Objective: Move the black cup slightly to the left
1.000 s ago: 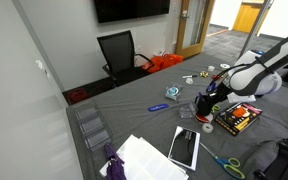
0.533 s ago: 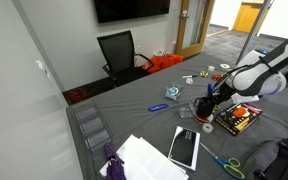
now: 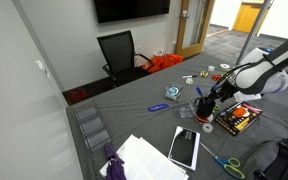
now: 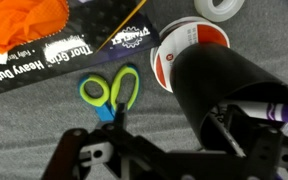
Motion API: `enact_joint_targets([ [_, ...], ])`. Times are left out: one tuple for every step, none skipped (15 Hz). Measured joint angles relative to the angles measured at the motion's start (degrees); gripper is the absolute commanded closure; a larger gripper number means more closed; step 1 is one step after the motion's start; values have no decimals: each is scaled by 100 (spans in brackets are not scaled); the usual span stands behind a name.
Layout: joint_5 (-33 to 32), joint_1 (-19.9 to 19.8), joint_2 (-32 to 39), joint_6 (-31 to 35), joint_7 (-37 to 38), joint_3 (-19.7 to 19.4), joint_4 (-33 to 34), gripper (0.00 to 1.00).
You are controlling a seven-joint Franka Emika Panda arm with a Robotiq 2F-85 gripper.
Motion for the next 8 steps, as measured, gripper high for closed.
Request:
enact_joint_targets([
  [0,-14,-33,-12,-2,8,-9,0],
  [-3,-18,-92,-31,-2,-1,-33,0],
  [-22,-19,-167,-61,-2,-29,-65,0],
  [-80,-14,-271,-134,4,-89,-107,0],
  [-195,-12,-407,-266,20,-188,-151,0],
  [-398,-8,-564,-449,72,-333,-188,0],
  [-639,24,-734,-688,148,-534,-209,0],
  [-904,73,-924,-984,222,-775,-210,0],
])
